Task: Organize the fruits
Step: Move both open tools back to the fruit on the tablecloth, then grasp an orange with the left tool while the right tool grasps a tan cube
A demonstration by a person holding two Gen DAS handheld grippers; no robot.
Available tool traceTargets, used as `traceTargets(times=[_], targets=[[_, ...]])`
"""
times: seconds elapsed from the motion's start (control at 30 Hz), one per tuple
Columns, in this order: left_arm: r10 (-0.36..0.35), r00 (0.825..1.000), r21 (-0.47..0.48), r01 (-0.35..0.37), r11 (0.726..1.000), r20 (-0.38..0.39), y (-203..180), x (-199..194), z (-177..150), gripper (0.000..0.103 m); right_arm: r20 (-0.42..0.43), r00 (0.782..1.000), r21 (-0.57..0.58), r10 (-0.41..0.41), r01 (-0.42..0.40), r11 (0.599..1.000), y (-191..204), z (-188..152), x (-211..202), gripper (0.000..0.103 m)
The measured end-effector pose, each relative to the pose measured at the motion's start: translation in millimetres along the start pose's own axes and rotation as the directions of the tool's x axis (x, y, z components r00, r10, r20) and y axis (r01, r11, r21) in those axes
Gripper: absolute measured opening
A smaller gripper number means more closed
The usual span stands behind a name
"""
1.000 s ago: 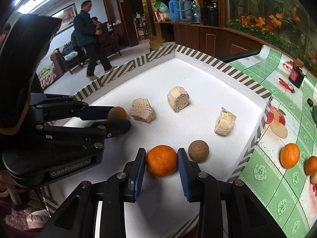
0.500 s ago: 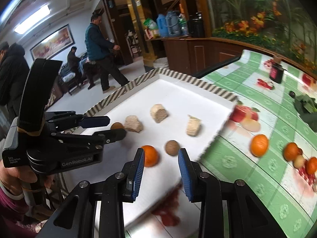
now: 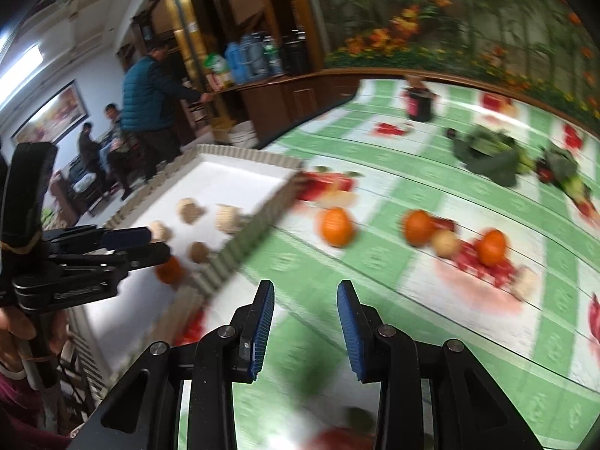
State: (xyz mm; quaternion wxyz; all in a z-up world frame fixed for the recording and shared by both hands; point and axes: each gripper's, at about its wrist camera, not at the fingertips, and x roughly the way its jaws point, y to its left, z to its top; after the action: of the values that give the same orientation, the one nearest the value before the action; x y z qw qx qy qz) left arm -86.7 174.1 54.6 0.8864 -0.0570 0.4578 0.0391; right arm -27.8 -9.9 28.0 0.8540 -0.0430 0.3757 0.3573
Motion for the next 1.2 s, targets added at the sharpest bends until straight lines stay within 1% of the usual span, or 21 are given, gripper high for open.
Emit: traceTargets(times=[0.03, 0.07, 0.17, 0.33, 0.4, 0.5, 0.6, 0.63, 0.73, 0.77, 0.87, 1.0, 1.07, 1.2], targets=[[-0.03, 0.999, -0.005, 0.03, 1.0, -0.013, -4, 3, 1, 0.044, -0.001, 1.0, 0.011, -0.012, 0.012, 1.0, -7, -1, -1, 0.034], [-0.045, 0.999, -0.002, 0.045, 0.999, -0.024, -10, 6, 3, 0.044, -0.003, 1.0, 0.026, -0.029, 0.029, 0.999, -17, -3, -4, 0.034], [-0.037, 0.999, 0.047, 0.038, 0.998, -0.026, -30, 11, 7, 0.044, -0.007, 0.998, 0.069, -0.068, 0.068, 0.995, -44, -8, -10, 0.034], [-0.057, 0.997, 0.074, 0.06, 0.995, -0.044, -46, 20, 14, 0.044, -0.02, 0.99, 0.117, -0.142, 0.144, 0.983, -81, -13, -16, 0.034], [-0.065, 0.997, 0.08, 0.068, 0.994, -0.048, -51, 23, 17, 0.044, -0.027, 0.987, 0.145, -0.157, 0.159, 0.977, -94, -13, -17, 0.034], [-0.051, 0.998, 0.09, 0.055, 0.994, -0.047, -56, 28, 22, 0.044, -0.04, 0.985, 0.171, -0.169, 0.174, 0.97, -111, -14, -14, 0.037], [-0.053, 0.997, 0.089, 0.057, 0.994, -0.049, -57, 29, 26, 0.044, -0.06, 0.983, 0.162, -0.175, 0.183, 0.97, -117, -12, -9, 0.037], [-0.051, 0.998, 0.093, 0.055, 0.994, -0.039, -57, 27, 27, 0.044, -0.064, 0.98, 0.152, -0.186, 0.194, 0.969, -117, -11, -8, 0.037], [-0.03, 1.0, 0.103, 0.03, 0.994, -0.005, -57, 21, 32, 0.044, -0.042, 0.981, 0.152, -0.19, 0.194, 0.969, -117, -9, -12, 0.037], [-0.032, 0.999, 0.1, 0.032, 0.994, -0.001, -56, 20, 34, 0.044, -0.04, 0.98, 0.157, -0.196, 0.2, 0.967, -118, -8, -13, 0.037], [-0.051, 0.999, 0.099, 0.051, 0.994, -0.004, -59, 20, 40, 0.044, -0.05, 0.973, 0.158, -0.225, 0.231, 0.96, -125, -5, -12, 0.037], [-0.067, 0.998, 0.131, 0.066, 0.989, 0.0, -72, 22, 47, 0.044, -0.061, 0.976, 0.18, -0.211, 0.218, 0.959, -135, 1, -6, 0.037], [-0.072, 0.997, 0.144, 0.073, 0.987, -0.009, -78, 26, 50, 0.044, -0.071, 0.974, 0.171, -0.213, 0.222, 0.96, -139, 3, 0, 0.037], [-0.076, 0.997, 0.17, 0.079, 0.982, -0.023, -88, 35, 56, 0.044, -0.055, 0.975, 0.138, -0.213, 0.219, 0.966, -143, 6, 5, 0.037]])
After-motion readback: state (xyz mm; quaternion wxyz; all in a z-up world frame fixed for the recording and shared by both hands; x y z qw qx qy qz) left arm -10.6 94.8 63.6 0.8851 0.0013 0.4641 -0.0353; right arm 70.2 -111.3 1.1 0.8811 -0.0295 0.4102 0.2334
